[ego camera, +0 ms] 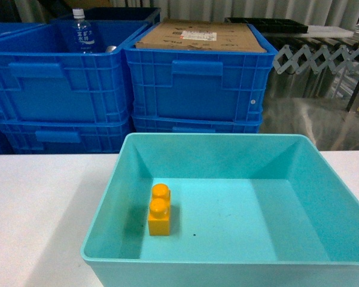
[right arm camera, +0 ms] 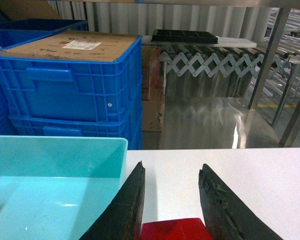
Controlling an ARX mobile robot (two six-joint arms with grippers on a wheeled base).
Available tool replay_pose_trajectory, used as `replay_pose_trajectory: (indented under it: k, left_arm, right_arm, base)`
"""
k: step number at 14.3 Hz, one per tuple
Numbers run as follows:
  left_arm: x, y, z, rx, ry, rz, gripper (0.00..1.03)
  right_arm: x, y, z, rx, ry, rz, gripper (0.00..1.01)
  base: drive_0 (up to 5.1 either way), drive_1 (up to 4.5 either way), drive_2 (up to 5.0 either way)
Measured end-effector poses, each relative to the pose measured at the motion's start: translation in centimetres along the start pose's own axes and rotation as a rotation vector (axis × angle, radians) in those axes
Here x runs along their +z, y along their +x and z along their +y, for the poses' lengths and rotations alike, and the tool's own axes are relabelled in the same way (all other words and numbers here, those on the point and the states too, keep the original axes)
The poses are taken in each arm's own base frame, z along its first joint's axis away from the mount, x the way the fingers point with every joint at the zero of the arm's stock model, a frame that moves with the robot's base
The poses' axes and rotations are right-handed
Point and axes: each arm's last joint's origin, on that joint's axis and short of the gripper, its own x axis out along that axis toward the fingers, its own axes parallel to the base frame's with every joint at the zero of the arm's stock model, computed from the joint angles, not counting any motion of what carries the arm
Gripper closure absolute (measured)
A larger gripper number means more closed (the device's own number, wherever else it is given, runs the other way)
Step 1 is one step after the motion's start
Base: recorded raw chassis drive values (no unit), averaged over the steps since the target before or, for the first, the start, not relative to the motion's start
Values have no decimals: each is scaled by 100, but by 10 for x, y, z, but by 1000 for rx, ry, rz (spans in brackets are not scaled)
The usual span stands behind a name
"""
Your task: Pick red block from blue box to shelf
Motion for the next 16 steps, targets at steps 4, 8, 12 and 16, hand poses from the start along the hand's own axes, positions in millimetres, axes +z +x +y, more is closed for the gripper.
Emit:
replay_pose_trajectory:
  k: [4,8,12,16]
  left_arm:
    - [0,0,0,0,0,0,5]
    - [0,0,0,2,0,0,5]
    - [0,0,0,0,0,0,5]
    - [0,0,0,0,0,0,5]
  right_arm:
    - [0,0,0,0,-3,0,76]
    - [0,0,0,2,-3,0,76]
    - [0,0,0,2,-3,1,76]
    - [0,0,0,2,-3,1,76]
  base:
    - [0,0,0]
    - [0,0,0]
    - [0,0,0]
    - [0,0,0]
